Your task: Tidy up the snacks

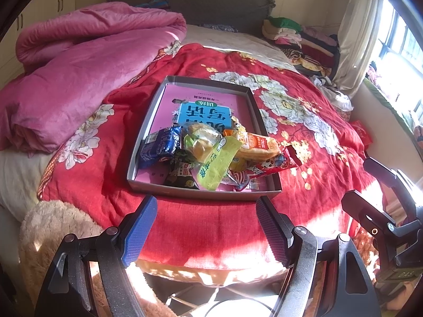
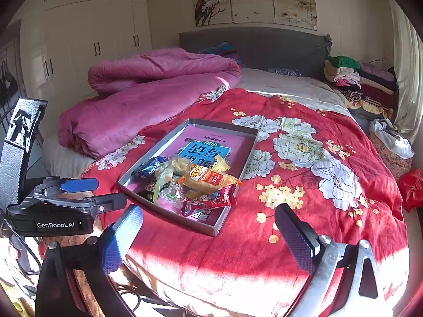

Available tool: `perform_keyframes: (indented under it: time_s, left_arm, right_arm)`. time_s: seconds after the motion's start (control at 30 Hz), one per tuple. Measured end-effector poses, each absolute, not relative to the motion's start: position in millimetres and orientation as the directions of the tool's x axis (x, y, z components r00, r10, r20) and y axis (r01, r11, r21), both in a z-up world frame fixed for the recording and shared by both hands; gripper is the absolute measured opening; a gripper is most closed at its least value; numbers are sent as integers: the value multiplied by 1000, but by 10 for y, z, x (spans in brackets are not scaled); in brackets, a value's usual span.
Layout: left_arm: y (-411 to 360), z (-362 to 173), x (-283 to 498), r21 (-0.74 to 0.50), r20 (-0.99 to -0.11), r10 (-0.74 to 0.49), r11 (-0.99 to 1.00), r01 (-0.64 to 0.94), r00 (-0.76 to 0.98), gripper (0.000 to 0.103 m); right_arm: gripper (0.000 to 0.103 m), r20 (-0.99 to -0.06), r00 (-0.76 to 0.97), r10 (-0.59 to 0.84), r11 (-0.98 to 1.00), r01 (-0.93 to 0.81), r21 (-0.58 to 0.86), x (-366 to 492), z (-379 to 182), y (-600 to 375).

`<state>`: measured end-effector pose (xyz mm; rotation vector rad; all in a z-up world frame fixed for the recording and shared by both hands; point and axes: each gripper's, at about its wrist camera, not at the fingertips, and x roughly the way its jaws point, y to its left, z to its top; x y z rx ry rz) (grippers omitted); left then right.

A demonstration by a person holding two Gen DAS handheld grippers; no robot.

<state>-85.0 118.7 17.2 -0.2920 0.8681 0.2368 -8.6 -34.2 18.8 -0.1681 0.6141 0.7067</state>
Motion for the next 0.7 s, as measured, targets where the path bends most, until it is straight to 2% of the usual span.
perform_keyframes:
  time_s: [0.4, 0.7]
  left_arm:
    - [1292, 155, -825, -117, -777, 148, 921, -372, 612, 78]
    - [1893, 184, -657, -146, -739, 237, 857, -494, 631, 78]
  right_arm:
    - [101, -587, 606, 538, 778, -624, 69, 22, 121, -424]
    - [101, -578, 670, 466, 850, -521, 82, 454, 9, -797]
